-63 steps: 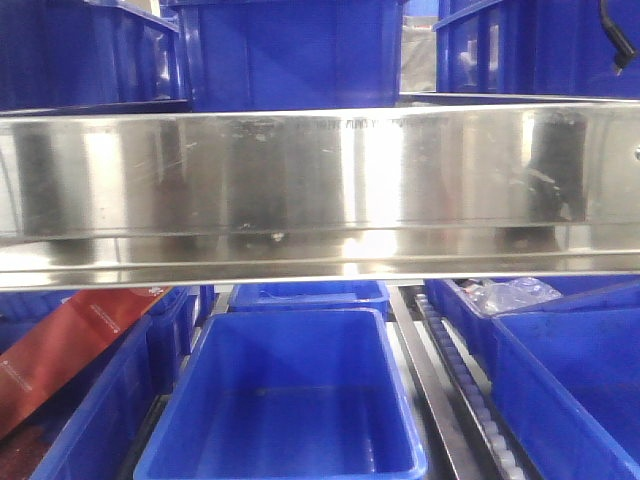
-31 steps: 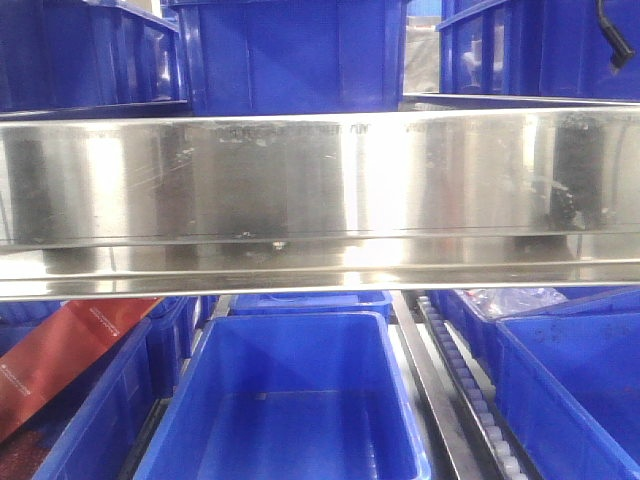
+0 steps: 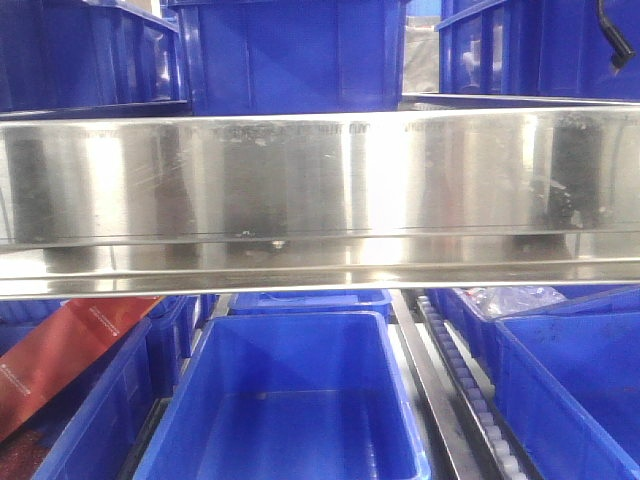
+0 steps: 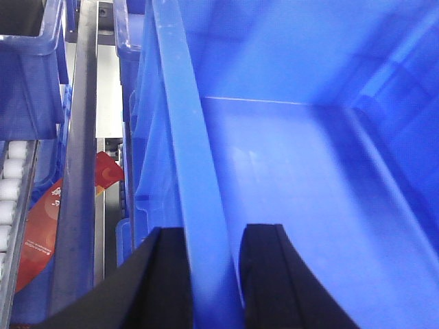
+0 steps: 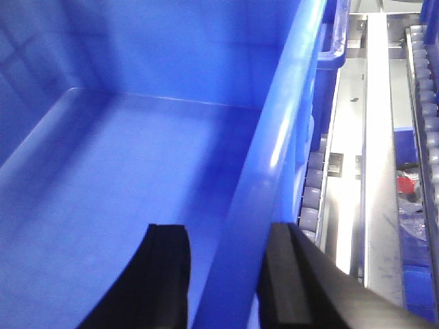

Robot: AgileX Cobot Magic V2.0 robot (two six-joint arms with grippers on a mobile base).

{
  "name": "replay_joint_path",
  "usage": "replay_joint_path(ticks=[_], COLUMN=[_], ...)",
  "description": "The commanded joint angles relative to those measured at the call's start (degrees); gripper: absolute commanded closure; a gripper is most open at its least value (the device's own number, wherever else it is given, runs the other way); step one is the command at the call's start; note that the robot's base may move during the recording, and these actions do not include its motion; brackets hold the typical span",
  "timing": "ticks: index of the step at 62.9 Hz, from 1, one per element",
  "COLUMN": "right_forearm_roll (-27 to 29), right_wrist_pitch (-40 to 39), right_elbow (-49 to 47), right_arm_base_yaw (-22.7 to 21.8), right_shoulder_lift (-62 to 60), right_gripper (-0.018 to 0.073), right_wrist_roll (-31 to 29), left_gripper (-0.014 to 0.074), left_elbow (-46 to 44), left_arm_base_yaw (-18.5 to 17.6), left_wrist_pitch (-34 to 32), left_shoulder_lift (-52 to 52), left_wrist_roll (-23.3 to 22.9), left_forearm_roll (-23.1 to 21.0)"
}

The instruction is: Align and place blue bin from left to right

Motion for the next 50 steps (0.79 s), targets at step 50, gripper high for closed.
replay_joint_path(ticks=[50], right_forearm_roll=[1.72], right_wrist_pitch=[-9.24], right_elbow=[-0.67], right_arm_base_yaw=[-0.05], right_shoulder_lift=[-0.93], right_gripper=[0.0712], right_wrist_roll=[0.00], left_gripper=[0.0707], left_elbow=[-1.05], left_arm_base_yaw=[-0.68], left_wrist_pitch=[-6.24], left_shoulder_lift=[-0.90], left_wrist_roll=[1.50], left_forearm_roll=[-5.35])
